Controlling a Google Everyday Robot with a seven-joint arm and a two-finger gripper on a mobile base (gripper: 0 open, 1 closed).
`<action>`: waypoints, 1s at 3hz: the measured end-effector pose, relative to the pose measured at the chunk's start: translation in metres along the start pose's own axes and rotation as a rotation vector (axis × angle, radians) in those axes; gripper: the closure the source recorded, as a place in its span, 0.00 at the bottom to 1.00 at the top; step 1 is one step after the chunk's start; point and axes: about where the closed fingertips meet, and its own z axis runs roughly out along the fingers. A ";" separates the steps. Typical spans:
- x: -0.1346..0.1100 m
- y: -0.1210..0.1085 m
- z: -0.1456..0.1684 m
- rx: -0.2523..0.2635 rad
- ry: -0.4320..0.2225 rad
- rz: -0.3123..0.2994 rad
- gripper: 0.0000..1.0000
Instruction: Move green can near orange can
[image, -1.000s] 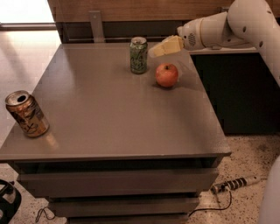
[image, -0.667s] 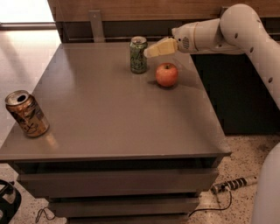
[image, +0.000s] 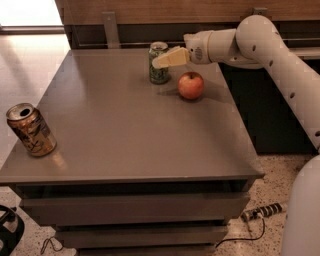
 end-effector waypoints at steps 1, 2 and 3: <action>0.005 0.004 0.019 0.007 -0.008 -0.006 0.00; 0.014 0.003 0.033 0.011 -0.019 0.013 0.00; 0.020 0.005 0.044 0.007 -0.049 0.025 0.17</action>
Offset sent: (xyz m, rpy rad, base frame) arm 0.0210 0.0264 -0.0367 0.0422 0.0032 -0.0352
